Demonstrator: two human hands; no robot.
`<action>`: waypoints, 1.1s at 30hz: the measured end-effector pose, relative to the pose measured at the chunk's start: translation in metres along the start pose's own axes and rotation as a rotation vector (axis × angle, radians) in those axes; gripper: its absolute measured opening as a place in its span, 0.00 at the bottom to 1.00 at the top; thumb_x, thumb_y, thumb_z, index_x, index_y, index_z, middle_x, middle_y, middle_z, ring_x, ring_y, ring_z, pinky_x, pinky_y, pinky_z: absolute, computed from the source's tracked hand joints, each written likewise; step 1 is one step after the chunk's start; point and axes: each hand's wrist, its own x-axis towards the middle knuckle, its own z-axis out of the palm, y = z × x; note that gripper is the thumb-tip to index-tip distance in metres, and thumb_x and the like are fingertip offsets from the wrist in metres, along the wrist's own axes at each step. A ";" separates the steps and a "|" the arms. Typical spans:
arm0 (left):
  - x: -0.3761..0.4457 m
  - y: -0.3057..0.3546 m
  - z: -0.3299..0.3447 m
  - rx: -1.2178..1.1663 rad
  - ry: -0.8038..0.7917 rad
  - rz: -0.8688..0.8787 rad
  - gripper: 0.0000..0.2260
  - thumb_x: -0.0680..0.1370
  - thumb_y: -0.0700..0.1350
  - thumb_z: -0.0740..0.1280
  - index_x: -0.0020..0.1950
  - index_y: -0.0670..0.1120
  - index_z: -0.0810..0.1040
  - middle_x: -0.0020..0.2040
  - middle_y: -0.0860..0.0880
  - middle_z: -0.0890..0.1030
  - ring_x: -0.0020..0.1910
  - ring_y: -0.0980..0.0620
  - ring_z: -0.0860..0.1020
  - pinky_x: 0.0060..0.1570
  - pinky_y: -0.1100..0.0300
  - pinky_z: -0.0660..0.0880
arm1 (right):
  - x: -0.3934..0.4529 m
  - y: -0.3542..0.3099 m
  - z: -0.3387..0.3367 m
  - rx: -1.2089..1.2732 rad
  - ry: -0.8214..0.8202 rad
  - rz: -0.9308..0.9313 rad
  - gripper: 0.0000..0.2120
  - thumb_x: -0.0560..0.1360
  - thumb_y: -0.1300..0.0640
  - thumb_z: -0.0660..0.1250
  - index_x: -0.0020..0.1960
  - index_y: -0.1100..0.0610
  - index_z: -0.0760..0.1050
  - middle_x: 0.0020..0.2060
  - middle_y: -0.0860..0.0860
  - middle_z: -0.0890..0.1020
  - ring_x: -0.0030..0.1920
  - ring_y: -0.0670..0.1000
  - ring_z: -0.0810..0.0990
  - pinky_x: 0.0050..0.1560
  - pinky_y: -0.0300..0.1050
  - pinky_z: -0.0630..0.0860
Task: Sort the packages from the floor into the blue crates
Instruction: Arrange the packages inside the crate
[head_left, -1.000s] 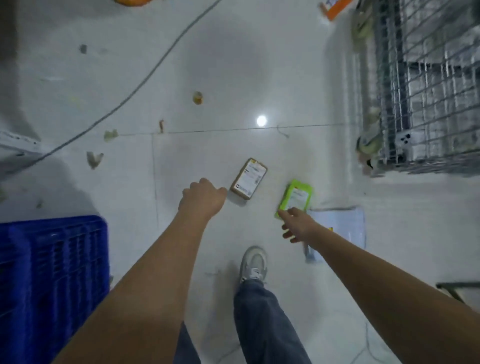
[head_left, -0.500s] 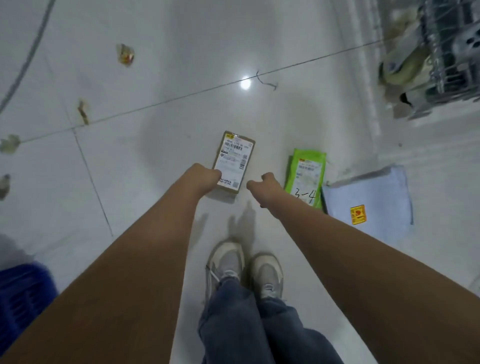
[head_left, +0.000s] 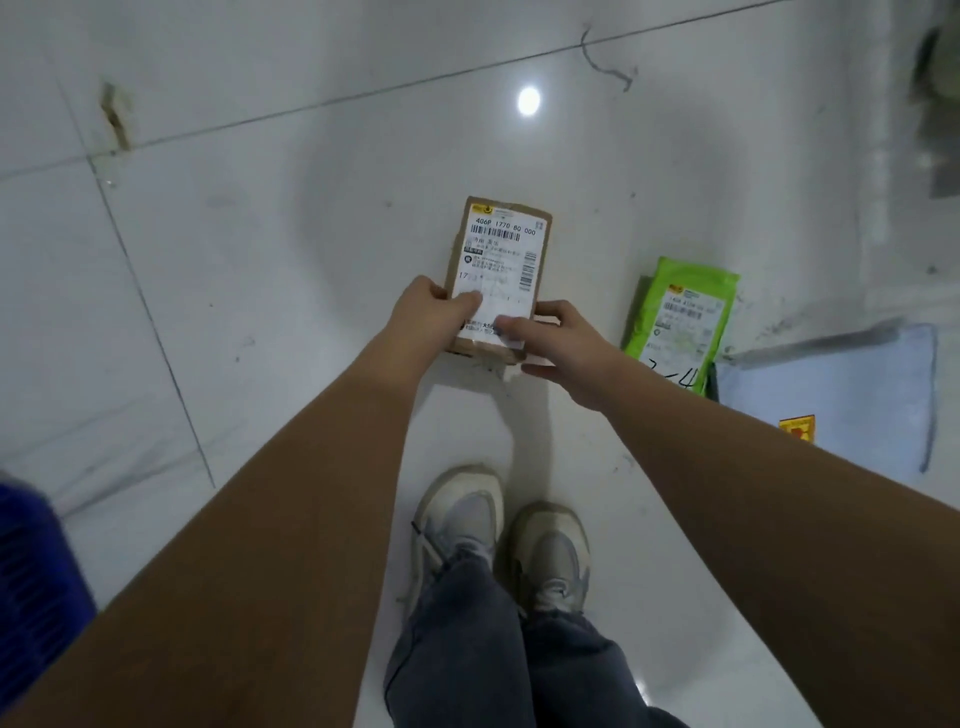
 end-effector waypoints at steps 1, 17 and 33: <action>-0.007 0.000 0.000 -0.021 0.004 0.003 0.13 0.76 0.49 0.67 0.53 0.43 0.69 0.51 0.45 0.78 0.45 0.49 0.76 0.43 0.58 0.73 | -0.006 -0.002 -0.003 0.028 -0.010 0.004 0.26 0.71 0.55 0.72 0.64 0.58 0.64 0.55 0.52 0.79 0.55 0.51 0.79 0.57 0.49 0.75; -0.243 0.057 -0.068 -0.658 -0.061 -0.042 0.19 0.73 0.43 0.71 0.62 0.42 0.76 0.53 0.47 0.83 0.46 0.54 0.82 0.45 0.64 0.78 | -0.245 -0.097 -0.009 -0.052 -0.109 -0.218 0.29 0.71 0.67 0.70 0.68 0.54 0.65 0.59 0.55 0.77 0.58 0.57 0.79 0.60 0.55 0.76; -0.387 0.006 -0.228 -0.910 0.194 0.216 0.24 0.63 0.53 0.75 0.57 0.51 0.77 0.53 0.51 0.83 0.50 0.53 0.83 0.51 0.57 0.78 | -0.397 -0.130 0.139 -0.221 -0.392 -0.471 0.30 0.68 0.59 0.73 0.68 0.53 0.67 0.57 0.52 0.81 0.56 0.51 0.81 0.53 0.49 0.80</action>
